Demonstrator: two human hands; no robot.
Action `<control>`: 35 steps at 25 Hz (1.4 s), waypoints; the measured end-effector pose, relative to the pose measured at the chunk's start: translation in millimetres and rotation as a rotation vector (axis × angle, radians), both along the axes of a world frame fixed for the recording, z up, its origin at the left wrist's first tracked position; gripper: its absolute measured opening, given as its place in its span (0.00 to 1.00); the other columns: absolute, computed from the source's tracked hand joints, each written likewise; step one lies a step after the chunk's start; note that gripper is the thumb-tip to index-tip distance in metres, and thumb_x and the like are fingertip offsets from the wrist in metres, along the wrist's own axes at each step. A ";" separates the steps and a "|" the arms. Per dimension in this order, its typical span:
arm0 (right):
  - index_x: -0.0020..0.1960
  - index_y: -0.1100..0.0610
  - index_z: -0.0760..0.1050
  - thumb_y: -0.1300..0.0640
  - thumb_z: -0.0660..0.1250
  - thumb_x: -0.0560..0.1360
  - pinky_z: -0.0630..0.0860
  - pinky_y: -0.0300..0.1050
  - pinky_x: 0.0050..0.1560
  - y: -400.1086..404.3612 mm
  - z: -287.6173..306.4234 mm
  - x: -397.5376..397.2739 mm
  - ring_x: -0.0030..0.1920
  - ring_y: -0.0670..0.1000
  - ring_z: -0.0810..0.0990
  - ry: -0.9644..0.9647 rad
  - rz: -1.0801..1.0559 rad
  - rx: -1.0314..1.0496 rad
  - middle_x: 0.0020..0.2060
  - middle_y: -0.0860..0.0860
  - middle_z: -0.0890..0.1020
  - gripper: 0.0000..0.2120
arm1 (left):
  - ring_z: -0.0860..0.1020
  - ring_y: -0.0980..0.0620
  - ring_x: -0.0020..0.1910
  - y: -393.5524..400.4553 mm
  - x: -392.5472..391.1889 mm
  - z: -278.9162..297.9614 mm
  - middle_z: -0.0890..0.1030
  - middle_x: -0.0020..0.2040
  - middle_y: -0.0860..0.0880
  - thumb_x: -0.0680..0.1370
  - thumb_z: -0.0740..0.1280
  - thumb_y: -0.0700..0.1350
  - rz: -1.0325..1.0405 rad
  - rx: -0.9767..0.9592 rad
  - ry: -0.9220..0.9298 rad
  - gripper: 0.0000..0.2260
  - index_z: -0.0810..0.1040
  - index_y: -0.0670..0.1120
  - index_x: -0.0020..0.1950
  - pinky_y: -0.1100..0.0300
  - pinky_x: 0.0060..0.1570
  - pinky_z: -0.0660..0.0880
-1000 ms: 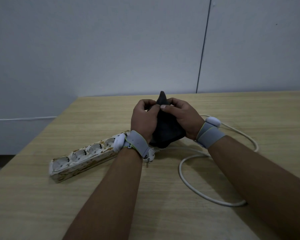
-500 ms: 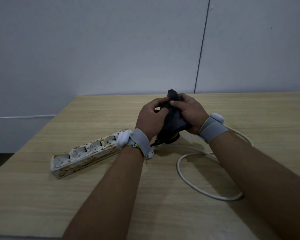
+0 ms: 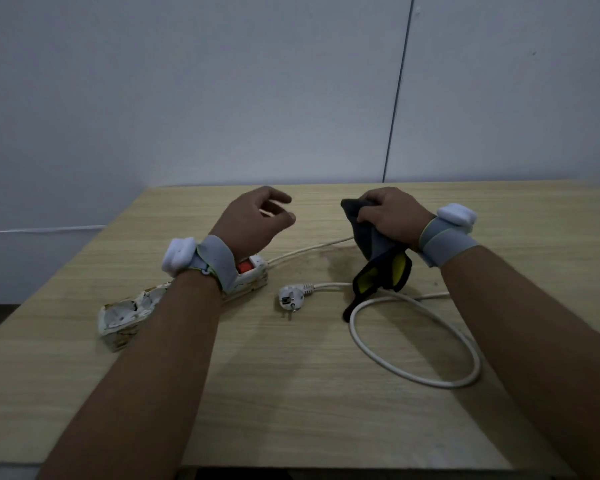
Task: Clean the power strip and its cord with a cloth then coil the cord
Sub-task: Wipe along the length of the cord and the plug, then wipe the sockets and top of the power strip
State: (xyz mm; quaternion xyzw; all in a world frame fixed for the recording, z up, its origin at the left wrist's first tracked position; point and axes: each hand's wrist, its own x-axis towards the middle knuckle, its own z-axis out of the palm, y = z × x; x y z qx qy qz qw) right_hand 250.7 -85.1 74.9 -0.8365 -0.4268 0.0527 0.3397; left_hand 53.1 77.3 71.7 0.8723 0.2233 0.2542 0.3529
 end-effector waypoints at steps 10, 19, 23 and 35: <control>0.53 0.58 0.79 0.54 0.63 0.74 0.71 0.45 0.48 31.7 -18.5 -39.2 0.51 0.59 0.77 -0.237 0.145 -0.256 0.52 0.56 0.80 0.12 | 0.75 0.49 0.56 4.5 -32.5 -20.0 0.75 0.61 0.53 0.65 0.68 0.64 0.025 0.295 0.470 0.35 0.66 0.57 0.71 0.46 0.58 0.73; 0.56 0.59 0.79 0.53 0.62 0.76 0.71 0.45 0.47 35.0 -27.9 -51.3 0.52 0.61 0.77 -0.307 0.109 -0.348 0.54 0.59 0.80 0.14 | 0.77 0.47 0.54 8.0 -47.7 -28.4 0.78 0.56 0.52 0.67 0.71 0.61 0.077 0.290 0.466 0.37 0.62 0.58 0.73 0.45 0.55 0.75; 0.54 0.60 0.80 0.54 0.62 0.76 0.74 0.47 0.49 35.1 -31.0 -57.5 0.50 0.60 0.78 -0.322 0.097 -0.370 0.51 0.59 0.81 0.14 | 0.77 0.47 0.53 6.7 -48.4 -29.7 0.78 0.54 0.52 0.68 0.72 0.58 0.112 0.296 0.421 0.38 0.59 0.59 0.75 0.44 0.55 0.74; 0.58 0.57 0.80 0.55 0.62 0.76 0.74 0.44 0.50 58.5 -32.0 -90.0 0.52 0.58 0.78 -0.312 0.220 -0.396 0.54 0.56 0.81 0.14 | 0.77 0.47 0.52 6.7 -46.2 -31.0 0.78 0.52 0.53 0.68 0.72 0.55 0.133 0.316 0.377 0.39 0.57 0.60 0.76 0.44 0.57 0.72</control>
